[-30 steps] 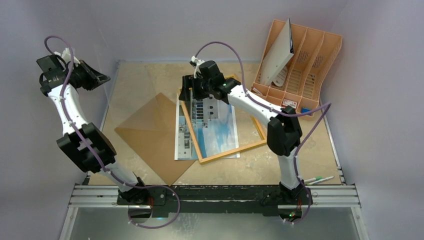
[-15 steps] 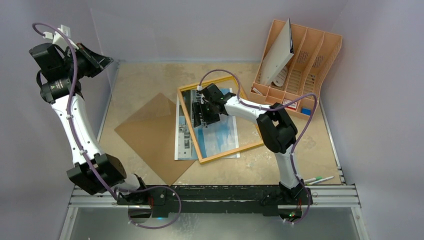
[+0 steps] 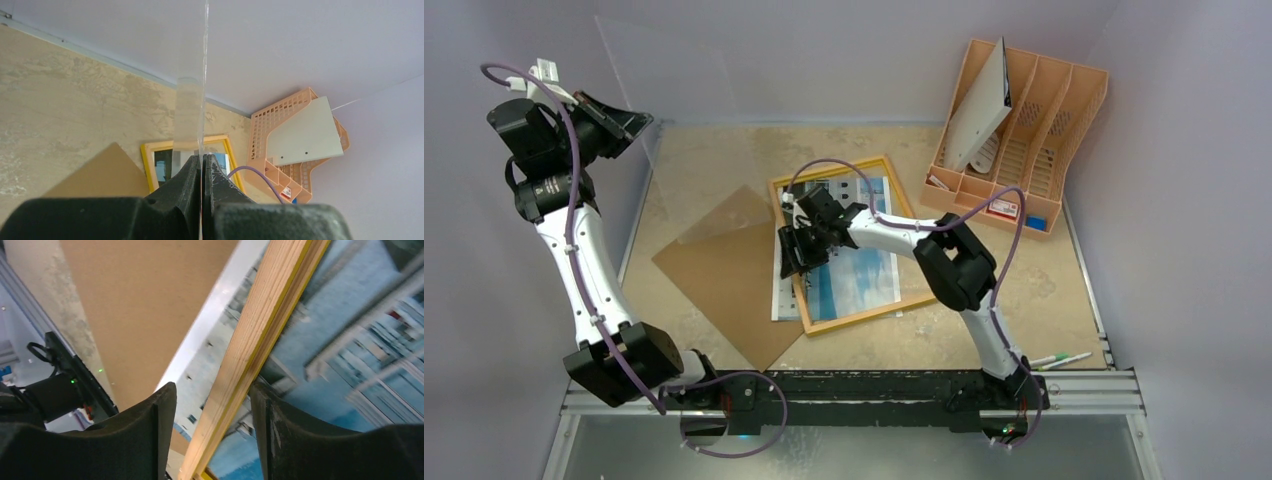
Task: Put the photo into the frame
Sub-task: Move the photo frame to the center of the board.
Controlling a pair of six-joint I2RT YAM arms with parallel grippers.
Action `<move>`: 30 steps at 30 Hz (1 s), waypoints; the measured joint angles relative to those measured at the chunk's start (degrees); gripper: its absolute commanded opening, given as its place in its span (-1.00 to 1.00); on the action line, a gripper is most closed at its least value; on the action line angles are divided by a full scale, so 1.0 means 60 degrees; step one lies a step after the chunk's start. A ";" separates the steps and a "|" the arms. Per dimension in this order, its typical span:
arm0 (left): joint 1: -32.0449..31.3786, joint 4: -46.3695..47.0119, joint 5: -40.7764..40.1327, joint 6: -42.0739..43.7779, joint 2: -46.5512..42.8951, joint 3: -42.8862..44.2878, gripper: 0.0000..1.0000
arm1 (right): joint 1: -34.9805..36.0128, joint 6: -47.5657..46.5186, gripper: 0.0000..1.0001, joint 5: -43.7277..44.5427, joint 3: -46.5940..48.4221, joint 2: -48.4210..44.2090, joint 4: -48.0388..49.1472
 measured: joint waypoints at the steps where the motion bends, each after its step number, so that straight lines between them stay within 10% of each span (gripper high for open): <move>1: 0.0000 0.0007 0.0000 -0.0047 0.0000 -0.0066 -1.00 | 0.0040 0.0051 0.16 -0.0138 0.0127 0.0098 0.0015; 12: -0.0186 0.0106 -0.0036 -0.0240 -0.0066 -0.0277 -1.00 | 0.0528 0.0605 0.40 -0.0525 0.1253 0.0831 0.0022; 19: -0.0317 0.0368 -0.0025 -0.0397 -0.0076 -0.0273 -1.00 | 0.0124 0.0525 0.57 0.0470 -0.1639 -0.2320 0.1260; 30: -0.0328 0.3217 0.0922 -0.2153 0.0528 -0.0233 -1.00 | -0.4127 -0.0510 0.62 0.0601 -0.3260 -0.5581 0.2222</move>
